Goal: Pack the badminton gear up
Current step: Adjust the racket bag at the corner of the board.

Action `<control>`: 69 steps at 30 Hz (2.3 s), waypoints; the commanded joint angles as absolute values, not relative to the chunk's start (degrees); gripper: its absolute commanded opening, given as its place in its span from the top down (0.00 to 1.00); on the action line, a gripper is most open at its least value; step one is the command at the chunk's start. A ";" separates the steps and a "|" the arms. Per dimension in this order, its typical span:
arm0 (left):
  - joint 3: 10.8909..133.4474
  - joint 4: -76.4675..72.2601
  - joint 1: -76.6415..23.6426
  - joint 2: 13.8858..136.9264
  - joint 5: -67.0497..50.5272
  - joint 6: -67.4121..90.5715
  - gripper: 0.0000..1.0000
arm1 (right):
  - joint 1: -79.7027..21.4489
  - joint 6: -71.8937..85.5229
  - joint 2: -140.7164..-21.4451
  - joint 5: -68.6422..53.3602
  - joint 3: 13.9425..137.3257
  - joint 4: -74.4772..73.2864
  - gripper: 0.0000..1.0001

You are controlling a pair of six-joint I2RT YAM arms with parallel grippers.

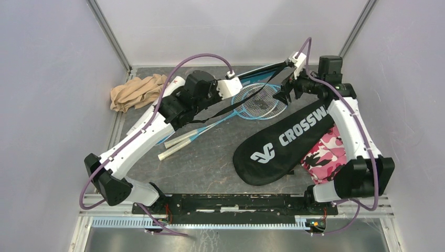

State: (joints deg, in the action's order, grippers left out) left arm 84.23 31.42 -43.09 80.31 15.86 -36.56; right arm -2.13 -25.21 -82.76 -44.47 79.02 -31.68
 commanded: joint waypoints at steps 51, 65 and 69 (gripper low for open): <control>104.04 45.78 -40.47 86.57 -16.01 -49.42 0.80 | -15.52 -29.36 -72.96 -40.38 70.34 -30.95 1.00; 101.00 53.34 -40.52 85.76 -24.59 -56.28 0.04 | -15.51 -41.06 -77.70 -45.13 74.45 -41.35 1.00; 101.86 57.75 -40.96 84.56 -28.44 -57.51 0.00 | -15.59 -37.02 -79.62 -45.29 75.08 -40.16 1.00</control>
